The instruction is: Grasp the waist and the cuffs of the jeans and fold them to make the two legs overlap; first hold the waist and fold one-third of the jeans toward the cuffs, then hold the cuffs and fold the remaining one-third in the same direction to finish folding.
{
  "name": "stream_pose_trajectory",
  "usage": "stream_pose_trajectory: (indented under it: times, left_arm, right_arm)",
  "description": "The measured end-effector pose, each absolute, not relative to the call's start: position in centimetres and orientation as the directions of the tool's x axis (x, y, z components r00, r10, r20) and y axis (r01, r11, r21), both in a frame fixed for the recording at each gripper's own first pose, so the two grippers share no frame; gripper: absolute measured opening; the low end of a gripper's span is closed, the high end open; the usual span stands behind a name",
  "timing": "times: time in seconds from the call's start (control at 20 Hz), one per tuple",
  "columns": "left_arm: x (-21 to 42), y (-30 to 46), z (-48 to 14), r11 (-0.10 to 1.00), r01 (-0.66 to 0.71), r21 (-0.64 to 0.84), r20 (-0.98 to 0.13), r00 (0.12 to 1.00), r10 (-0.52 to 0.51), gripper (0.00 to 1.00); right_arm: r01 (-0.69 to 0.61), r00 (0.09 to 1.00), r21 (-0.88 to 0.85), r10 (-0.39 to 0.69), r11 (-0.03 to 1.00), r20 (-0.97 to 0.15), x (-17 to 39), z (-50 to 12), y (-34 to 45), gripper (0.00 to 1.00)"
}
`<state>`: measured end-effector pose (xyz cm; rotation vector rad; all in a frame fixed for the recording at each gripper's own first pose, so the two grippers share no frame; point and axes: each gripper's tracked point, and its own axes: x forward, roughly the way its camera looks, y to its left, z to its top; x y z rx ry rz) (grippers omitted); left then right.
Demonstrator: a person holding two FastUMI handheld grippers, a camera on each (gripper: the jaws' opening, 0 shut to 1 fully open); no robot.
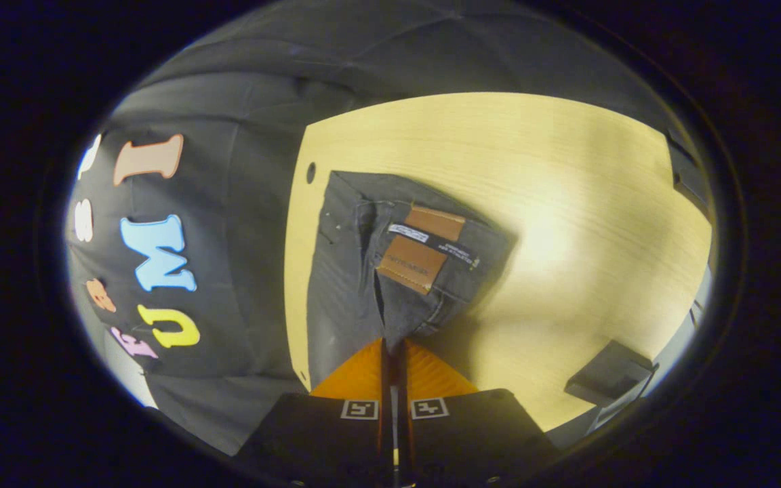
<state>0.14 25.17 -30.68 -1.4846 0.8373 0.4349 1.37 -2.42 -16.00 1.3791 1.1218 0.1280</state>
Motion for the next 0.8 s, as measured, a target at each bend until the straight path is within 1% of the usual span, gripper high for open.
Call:
stream_pose_trajectory:
  times: [0.15,0.25,0.35,0.5,0.6,0.7,0.8]
  left_arm:
    - [1.1,24.0,-26.7,0.099,-0.711,-0.696,-0.71,0.66,-0.246,0.08]
    - [2.4,23.2,-23.6,0.138,-0.703,-0.697,-0.712,0.656,-0.251,0.08]
    - [4.3,22.2,-21.0,0.173,-0.712,-0.681,-0.729,0.634,-0.26,0.08]
    - [8.1,20.4,-18.0,0.236,-0.698,-0.676,-0.736,0.624,-0.264,0.08]
    - [11.1,19.4,-16.2,0.264,-0.67,-0.694,-0.72,0.64,-0.268,0.08]
    - [14.4,18.5,-15.4,0.283,-0.654,-0.702,-0.713,0.65,-0.264,0.08]
    - [17.5,18.4,-15.3,0.298,-0.648,-0.701,-0.713,0.652,-0.259,0.08]
  right_arm:
    - [0.456,0.481,0.85,0.73,0.264,-0.485,2.7,-12.4,-2.8,0.02]
    - [0.43,0.452,0.868,0.772,0.251,-0.447,3.7,-10.2,-3.5,0.02]
    - [0.406,0.445,0.888,0.801,0.218,-0.4,5.5,-7.7,-3.9,0.02]
    - [0.356,0.466,0.918,0.818,0.175,-0.337,9.4,-4.4,-3.8,0.02]
    - [0.316,0.472,0.931,0.821,0.181,-0.32,11.8,-3.0,-3.0,0.02]
    - [0.289,0.47,0.939,0.826,0.188,-0.31,14.2,-1.7,-2.1,0.02]
    - [0.283,0.477,0.944,0.829,0.17,-0.292,16.6,-0.8,-1.3,0.02]
